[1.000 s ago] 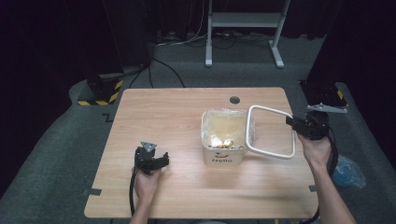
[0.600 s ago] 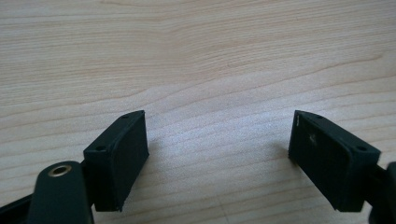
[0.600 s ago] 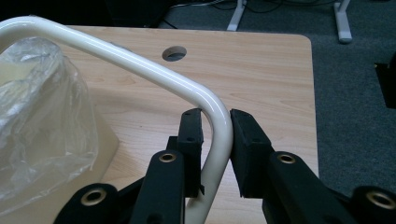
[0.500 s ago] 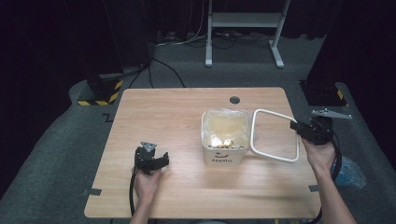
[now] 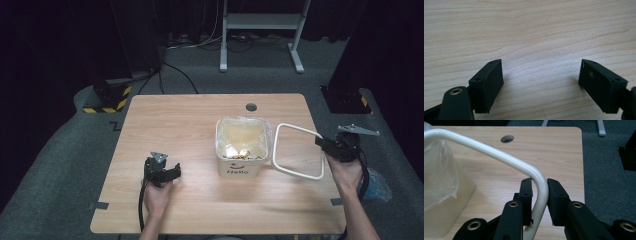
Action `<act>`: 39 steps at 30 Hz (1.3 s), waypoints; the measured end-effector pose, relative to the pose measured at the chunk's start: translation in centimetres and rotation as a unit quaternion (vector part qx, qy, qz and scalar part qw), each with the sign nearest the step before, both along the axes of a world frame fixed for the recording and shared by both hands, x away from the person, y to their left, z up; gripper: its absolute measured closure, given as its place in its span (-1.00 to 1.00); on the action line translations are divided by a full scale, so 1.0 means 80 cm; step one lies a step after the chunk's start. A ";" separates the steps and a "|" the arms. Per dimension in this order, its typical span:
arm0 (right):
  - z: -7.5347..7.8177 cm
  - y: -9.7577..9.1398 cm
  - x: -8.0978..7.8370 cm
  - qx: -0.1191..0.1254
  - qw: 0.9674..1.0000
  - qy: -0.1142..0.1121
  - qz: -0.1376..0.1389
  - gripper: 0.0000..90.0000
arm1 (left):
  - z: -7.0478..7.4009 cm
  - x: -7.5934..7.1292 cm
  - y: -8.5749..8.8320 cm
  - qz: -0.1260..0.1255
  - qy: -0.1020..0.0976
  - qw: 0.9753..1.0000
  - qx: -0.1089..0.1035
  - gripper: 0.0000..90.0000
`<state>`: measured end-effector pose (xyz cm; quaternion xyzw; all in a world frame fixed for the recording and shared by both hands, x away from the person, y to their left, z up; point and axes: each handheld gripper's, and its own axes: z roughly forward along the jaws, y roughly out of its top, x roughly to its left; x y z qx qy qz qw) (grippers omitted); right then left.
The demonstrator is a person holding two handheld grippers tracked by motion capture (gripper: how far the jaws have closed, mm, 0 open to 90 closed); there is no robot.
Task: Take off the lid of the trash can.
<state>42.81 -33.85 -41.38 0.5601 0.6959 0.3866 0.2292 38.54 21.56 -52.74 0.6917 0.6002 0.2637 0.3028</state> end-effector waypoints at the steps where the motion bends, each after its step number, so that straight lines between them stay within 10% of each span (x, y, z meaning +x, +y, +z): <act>1: -0.002 0.000 0.000 -0.003 1.000 0.001 -0.001 0.66 | 0.000 0.000 0.000 0.000 0.000 1.000 0.000 -0.56; 39: -0.080 0.025 0.011 -0.065 0.996 0.060 -0.001 0.71 | 0.000 0.000 0.000 0.000 0.000 1.000 0.000 -0.56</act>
